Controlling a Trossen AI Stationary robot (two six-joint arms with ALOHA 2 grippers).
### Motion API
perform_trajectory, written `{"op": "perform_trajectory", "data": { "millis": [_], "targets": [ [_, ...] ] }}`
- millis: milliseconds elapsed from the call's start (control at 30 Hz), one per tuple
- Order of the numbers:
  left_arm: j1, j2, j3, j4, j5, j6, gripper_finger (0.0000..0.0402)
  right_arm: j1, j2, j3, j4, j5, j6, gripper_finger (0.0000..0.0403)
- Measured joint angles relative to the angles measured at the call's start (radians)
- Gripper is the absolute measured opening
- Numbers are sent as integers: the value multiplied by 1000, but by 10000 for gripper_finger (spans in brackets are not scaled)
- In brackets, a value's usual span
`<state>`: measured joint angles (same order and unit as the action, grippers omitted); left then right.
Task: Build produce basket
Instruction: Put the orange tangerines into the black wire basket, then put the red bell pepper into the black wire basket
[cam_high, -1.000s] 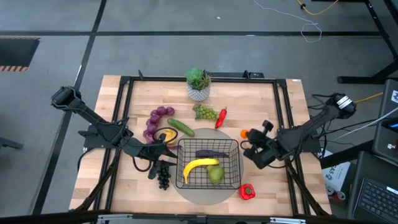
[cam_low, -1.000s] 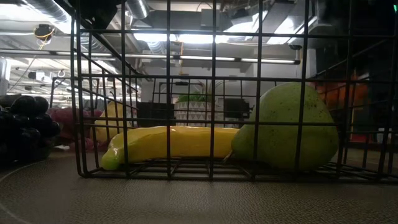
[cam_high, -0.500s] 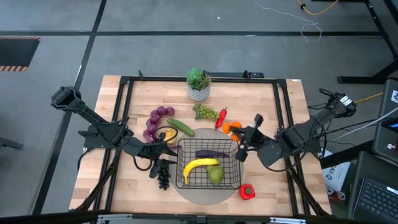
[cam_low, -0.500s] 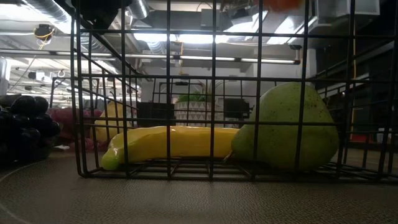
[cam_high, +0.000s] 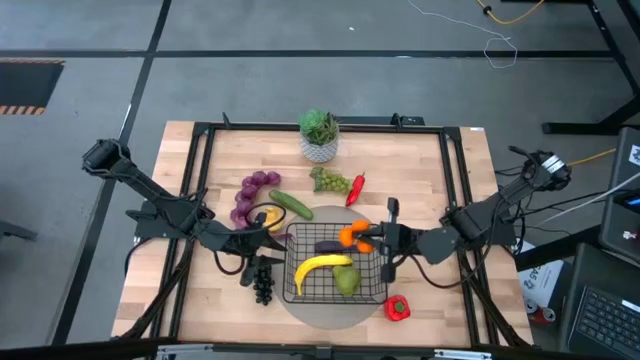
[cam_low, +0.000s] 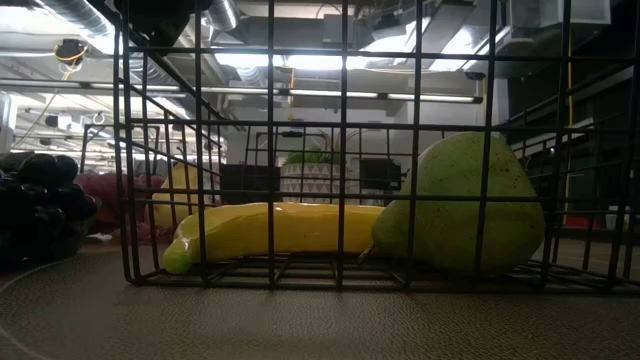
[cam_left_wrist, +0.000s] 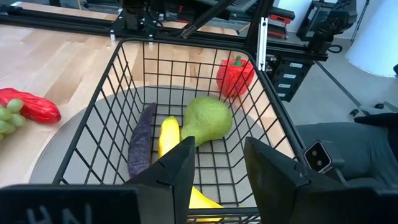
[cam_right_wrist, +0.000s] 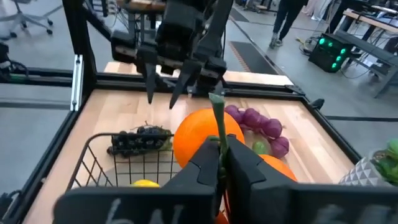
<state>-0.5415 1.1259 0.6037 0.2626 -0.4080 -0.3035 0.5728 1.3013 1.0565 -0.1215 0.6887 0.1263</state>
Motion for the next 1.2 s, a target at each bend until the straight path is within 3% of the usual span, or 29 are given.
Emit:
{"op": "perform_trajectory", "data": {
  "millis": [367, 533, 733, 1200],
  "targets": [
    [0, 0, 0, 0, 1, -3, 133, -33, 103, -1, 153, -11, -22, 23],
    [0, 0, 0, 0, 1, -6, 133, -39, 113, -1, 163, -111, 50, 23],
    [0, 0, 0, 0, 1, -1, 133, -49, 113, -1, 205, -115, 76, 34],
    [0, 0, 0, 0, 1, -1, 133, -60, 113, -1, 218, -107, 75, 174]
  ]
}}
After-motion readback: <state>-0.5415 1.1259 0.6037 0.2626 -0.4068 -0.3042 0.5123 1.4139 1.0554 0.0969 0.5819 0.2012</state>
